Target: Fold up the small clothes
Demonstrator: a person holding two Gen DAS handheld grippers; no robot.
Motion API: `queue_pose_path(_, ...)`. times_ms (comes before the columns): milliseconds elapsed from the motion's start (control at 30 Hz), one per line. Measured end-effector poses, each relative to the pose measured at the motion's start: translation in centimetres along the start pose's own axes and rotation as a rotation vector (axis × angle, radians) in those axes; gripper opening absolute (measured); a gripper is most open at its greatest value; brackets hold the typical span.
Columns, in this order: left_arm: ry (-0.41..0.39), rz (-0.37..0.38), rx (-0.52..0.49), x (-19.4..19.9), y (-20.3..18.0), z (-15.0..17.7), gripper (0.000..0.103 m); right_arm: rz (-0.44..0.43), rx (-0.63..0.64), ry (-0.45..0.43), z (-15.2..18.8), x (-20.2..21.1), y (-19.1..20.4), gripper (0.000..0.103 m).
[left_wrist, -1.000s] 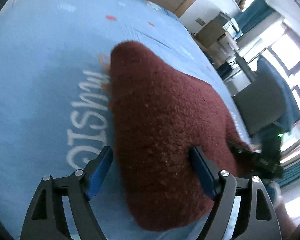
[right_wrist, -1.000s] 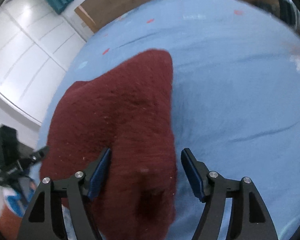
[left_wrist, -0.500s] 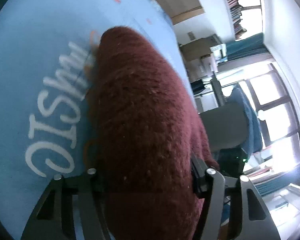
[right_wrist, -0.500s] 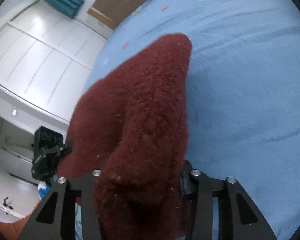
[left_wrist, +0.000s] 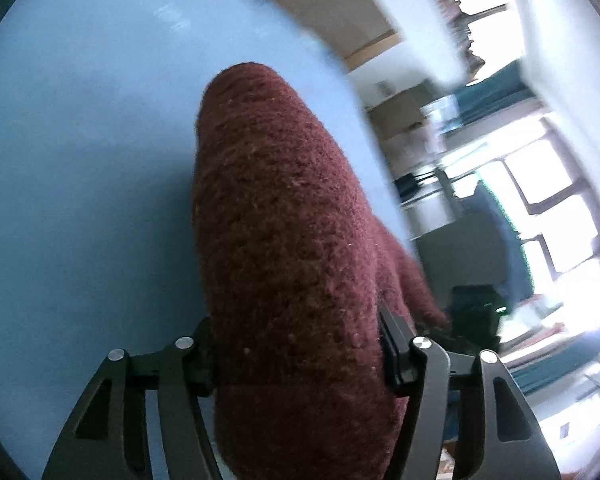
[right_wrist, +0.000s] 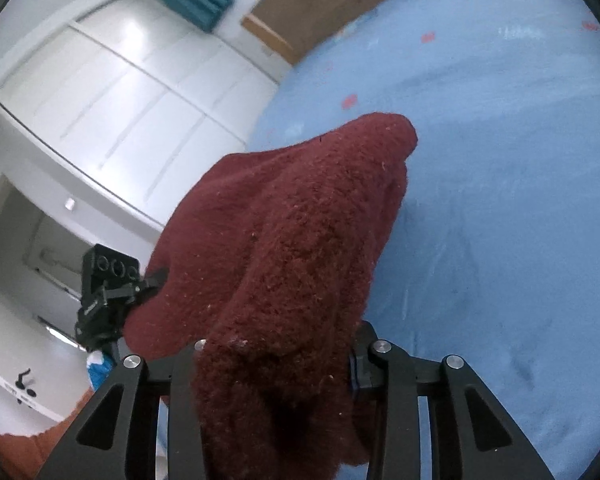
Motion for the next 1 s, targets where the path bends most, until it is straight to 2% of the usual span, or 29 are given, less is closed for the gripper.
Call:
queue_pose_path(33,0.040,-0.060,0.031,-0.4,1.6,0.6,0.061,0.019,-0.006,0.031,0.5,-1.0,-0.3,0.039)
queue_pose_path(67,0.070,-0.097,0.057,-0.5,3.1,1.2,0.071,0.060,-0.011,0.074,1.3,-2.2,-0.7,0.041)
queue_pose_path(100,0.071,-0.088,0.075,-0.1,3.9,1.4,0.075,0.094,-0.016,0.101,2.0,-3.0,-1.1,0.043)
queue_pose_path(133,0.058,-0.063,0.092,0.6,4.2,1.5,0.077,0.084,-0.031,0.101,2.3,-3.2,-1.4,0.047)
queue_pose_path(200,0.039,-0.070,0.084,2.2,4.2,1.4,0.077,0.065,-0.072,0.079,2.6,-2.4,-1.9,0.049)
queue_pose_path(367,0.053,-0.140,0.025,4.2,3.7,1.2,0.078,0.070,-0.074,0.068,2.8,0.3,-2.9,0.052)
queue_pose_path(467,0.045,-0.157,0.016,4.5,3.3,2.8,0.078,0.060,-0.109,0.033,3.0,1.3,-3.4,0.052)
queue_pose_path(500,0.045,-0.165,0.012,3.6,2.6,4.2,0.078,0.066,-0.126,0.025,3.2,1.8,-3.8,0.053)
queue_pose_path(567,0.045,-0.182,0.005,3.0,2.6,5.8,0.079,0.106,-0.134,0.036,3.1,1.4,-4.1,0.054)
queue_pose_path(633,0.041,-0.210,-0.012,0.8,1.5,6.5,0.083,0.157,-0.117,0.058,3.8,1.3,-4.5,0.054)
queue_pose_path(733,0.026,-0.292,-0.074,0.2,1.1,7.5,0.088,0.228,-0.110,0.068,3.8,-0.2,-4.8,0.053)
queue_pose_path(1000,-0.071,-0.464,-0.151,-0.9,-2.2,10.0,0.088,0.392,-0.038,0.027,3.3,-0.3,-2.0,0.055)
Point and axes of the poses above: each gripper's, at about its wrist camera, not at the fingertips, and x roughly against the way its jaws point, y to its left, z to its underside, the point moved 2 cm from there along -x, roughly the way its jaws point, and after that the axes turned 5 degrees about z, right-handed, at the moved point
